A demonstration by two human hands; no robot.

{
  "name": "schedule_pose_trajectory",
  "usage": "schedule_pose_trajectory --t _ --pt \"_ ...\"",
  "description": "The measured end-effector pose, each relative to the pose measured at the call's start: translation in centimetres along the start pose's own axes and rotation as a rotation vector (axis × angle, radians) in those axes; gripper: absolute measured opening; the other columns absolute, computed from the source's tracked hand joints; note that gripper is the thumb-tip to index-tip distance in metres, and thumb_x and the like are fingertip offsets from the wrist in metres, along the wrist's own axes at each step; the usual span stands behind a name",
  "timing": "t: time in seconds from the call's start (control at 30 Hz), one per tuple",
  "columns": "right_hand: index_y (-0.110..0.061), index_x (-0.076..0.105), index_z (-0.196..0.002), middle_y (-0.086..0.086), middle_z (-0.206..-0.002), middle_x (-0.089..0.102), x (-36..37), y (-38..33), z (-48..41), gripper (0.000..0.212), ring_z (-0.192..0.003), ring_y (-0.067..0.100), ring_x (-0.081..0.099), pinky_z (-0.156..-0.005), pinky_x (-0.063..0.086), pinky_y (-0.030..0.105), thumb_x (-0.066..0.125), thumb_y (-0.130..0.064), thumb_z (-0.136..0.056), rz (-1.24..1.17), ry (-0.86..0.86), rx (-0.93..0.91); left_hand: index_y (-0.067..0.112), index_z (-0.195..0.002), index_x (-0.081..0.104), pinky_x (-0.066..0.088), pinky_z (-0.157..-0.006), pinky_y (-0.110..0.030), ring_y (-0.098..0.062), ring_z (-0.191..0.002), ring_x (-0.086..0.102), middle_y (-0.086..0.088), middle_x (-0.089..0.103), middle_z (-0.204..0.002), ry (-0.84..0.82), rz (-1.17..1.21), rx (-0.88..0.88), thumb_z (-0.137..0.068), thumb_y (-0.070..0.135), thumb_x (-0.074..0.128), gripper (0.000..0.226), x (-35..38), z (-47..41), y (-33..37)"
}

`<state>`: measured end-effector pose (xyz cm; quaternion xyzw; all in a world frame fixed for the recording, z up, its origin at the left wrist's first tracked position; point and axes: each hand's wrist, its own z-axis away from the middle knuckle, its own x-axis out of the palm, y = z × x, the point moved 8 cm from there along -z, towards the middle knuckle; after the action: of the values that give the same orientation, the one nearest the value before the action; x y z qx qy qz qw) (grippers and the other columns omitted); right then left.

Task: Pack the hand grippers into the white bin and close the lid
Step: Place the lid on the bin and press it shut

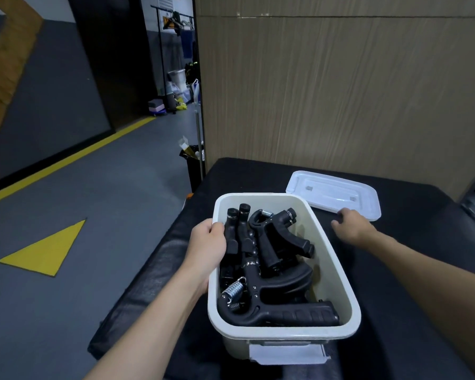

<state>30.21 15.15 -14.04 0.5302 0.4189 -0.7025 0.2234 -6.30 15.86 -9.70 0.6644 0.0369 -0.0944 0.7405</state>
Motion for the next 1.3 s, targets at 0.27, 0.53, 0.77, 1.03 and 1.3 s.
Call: schedule_pose_trajectory --t 0.27,0.53,0.77,1.03,1.3 --pt "-0.012 0.021 -0.150 0.006 -0.157 0.026 1.6 1.6 -4.1 0.058 -0.145 0.022 0.023 -0.116 0.017 0.046 0.040 -0.025 -0.097 0.231 -0.058 -0.067 0.008 -0.076 0.042 0.029 -0.044 -0.019 -0.011 -0.052 0.036 -0.003 0.038 -0.067 0.011 -0.085 0.051 -0.097 0.015 0.039 0.022 0.1 -1.2 -0.7" --pt "-0.024 0.045 -0.121 0.005 -0.123 0.057 2.4 3.1 -5.9 0.029 -0.117 0.027 0.041 -0.094 0.030 0.046 0.035 -0.026 -0.093 0.452 -0.015 -0.023 0.011 -0.079 0.049 0.027 -0.040 -0.017 -0.008 -0.047 0.032 0.003 0.035 -0.061 0.032 -0.152 0.113 -0.099 0.019 0.039 0.024 -0.1 -1.7 -0.8" --pt "-0.010 0.045 -0.095 0.012 -0.103 0.051 -0.7 1.2 -1.6 0.011 -0.092 0.030 0.045 -0.070 0.034 0.040 0.038 -0.019 -0.097 0.428 0.371 -0.275 0.016 -0.079 0.042 0.027 -0.050 -0.027 -0.013 -0.057 0.033 -0.001 0.035 -0.067 0.002 -0.132 0.100 -0.099 0.018 0.039 0.021 0.0 -1.3 -0.6" --pt "-0.002 0.046 -0.097 0.029 -0.094 0.061 -14.4 -3.0 10.1 0.024 -0.082 0.047 0.057 -0.069 0.044 0.048 0.049 -0.026 -0.097 -0.090 0.701 -0.293 0.019 -0.067 0.028 0.021 -0.038 -0.018 -0.011 -0.053 0.027 0.004 0.028 -0.061 0.008 -0.126 0.083 -0.096 0.010 0.037 0.032 -0.2 -0.6 0.1" --pt "-0.017 0.053 -0.115 -0.003 -0.081 0.058 -21.5 -2.3 18.1 0.031 -0.063 0.010 0.050 -0.062 0.041 0.028 0.055 -0.032 -0.088 -0.798 0.735 -0.238 0.017 -0.064 0.034 0.030 -0.046 -0.024 -0.016 -0.055 0.033 0.000 0.034 -0.060 0.031 0.063 0.009 -0.086 0.014 0.039 0.023 -1.6 2.4 0.8"
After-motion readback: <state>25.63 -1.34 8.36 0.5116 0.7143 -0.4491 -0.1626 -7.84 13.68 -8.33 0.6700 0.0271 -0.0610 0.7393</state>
